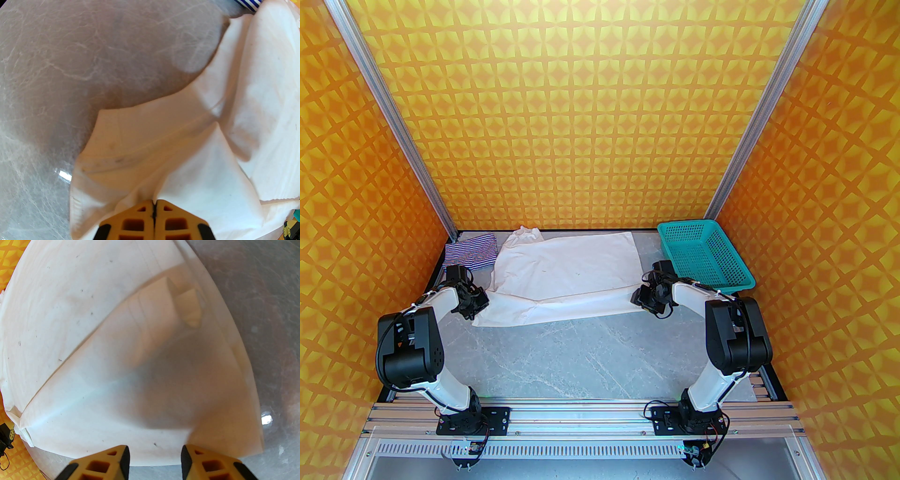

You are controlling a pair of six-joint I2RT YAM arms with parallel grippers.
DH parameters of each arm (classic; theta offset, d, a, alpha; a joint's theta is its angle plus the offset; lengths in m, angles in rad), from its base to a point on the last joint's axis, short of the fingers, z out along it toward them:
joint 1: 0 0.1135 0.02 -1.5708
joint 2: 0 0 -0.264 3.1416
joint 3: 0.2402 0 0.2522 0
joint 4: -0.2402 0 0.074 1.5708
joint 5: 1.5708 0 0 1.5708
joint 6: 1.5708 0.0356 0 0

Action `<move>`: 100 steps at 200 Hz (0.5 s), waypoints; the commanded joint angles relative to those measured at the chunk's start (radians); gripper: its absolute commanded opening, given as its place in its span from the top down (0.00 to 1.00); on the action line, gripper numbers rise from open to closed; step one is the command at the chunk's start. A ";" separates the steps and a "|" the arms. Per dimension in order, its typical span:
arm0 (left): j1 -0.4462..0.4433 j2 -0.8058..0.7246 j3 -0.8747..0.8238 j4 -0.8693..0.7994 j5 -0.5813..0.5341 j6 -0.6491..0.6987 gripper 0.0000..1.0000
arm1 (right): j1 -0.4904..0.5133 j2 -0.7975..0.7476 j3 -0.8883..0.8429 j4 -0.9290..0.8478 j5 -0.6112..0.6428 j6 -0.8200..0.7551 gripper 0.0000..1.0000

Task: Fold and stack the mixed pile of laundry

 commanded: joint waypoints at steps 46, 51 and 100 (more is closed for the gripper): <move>-0.003 -0.081 0.061 0.026 0.154 -0.099 1.00 | -0.002 -0.006 0.037 -0.032 0.000 -0.018 0.59; -0.003 -0.079 0.065 0.039 0.167 -0.115 1.00 | -0.002 -0.006 0.041 -0.036 0.002 -0.017 0.59; -0.004 -0.038 0.087 0.203 0.291 -0.304 1.00 | -0.002 0.002 0.099 -0.056 0.010 -0.018 0.59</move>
